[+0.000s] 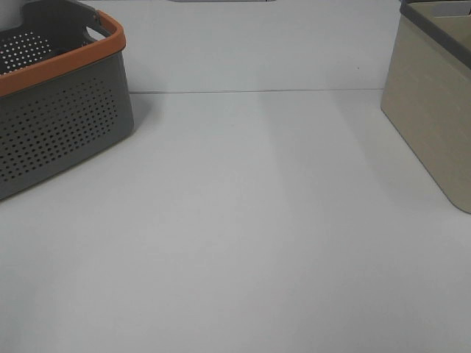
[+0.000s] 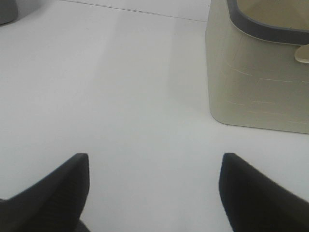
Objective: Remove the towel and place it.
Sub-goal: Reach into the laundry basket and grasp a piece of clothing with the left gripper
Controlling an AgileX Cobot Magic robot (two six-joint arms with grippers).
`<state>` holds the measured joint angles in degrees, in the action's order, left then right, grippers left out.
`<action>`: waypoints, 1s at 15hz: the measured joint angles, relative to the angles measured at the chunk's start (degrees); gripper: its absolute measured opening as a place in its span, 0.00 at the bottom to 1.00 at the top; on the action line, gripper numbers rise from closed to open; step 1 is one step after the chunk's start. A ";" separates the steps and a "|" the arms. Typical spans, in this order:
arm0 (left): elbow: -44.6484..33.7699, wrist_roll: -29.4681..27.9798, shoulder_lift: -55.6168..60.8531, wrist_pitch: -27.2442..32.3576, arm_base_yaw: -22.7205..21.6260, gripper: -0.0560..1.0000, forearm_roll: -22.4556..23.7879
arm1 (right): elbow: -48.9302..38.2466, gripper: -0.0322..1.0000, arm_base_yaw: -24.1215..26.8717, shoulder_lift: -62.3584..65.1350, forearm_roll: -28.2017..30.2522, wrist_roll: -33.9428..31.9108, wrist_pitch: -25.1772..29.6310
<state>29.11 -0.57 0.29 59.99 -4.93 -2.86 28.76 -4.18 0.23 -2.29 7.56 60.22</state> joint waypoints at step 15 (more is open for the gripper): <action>0.00 0.00 0.00 0.00 0.00 0.83 0.00 | 0.00 0.75 0.00 0.00 0.00 -0.11 0.00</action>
<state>29.11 -0.57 0.29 59.99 -4.93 -2.86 28.76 -4.18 0.23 -2.29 7.45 60.22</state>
